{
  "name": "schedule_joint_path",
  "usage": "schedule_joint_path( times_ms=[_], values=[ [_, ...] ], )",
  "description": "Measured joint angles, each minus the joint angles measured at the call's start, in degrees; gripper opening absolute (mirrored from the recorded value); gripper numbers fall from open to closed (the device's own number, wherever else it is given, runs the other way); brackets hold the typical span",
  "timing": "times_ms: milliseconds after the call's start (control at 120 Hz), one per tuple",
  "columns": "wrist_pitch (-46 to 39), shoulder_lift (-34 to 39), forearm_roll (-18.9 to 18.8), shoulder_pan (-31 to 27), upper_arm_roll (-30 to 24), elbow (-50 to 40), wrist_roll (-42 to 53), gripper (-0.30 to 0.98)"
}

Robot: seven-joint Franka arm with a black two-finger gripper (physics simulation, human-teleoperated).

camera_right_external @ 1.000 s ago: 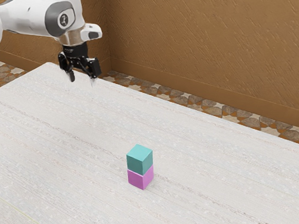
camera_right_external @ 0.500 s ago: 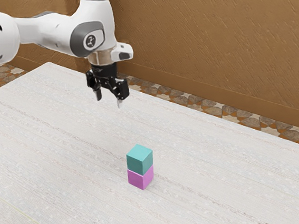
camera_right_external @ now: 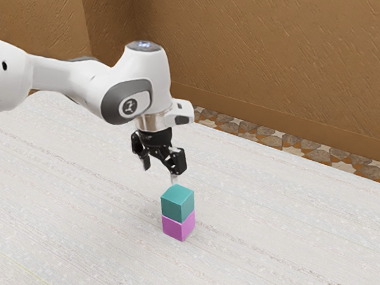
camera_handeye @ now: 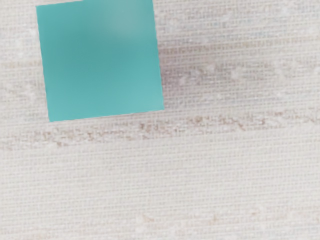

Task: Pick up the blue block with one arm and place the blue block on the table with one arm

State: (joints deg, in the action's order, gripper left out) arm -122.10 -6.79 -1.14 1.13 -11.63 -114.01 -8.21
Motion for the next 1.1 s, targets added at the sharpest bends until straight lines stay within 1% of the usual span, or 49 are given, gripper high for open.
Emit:
schedule_joint_path(
  times_ms=[192,475,958,1025,1100],
  values=[
    [-2.59,-0.24,0.16,0.29,-1.89,-0.21,-2.46,0.67],
    [-6.11,-2.5,0.72,1.51,-2.42,-1.86,-5.34,0.67],
    [-7.99,-5.04,0.7,1.85,-2.43,-2.1,-7.97,0.67],
    [-8.1,-5.34,0.68,1.84,-2.43,-2.11,-8.22,0.69],
    [-8.19,-5.42,0.7,1.86,-2.36,-2.09,-8.44,0.67]
  ],
)
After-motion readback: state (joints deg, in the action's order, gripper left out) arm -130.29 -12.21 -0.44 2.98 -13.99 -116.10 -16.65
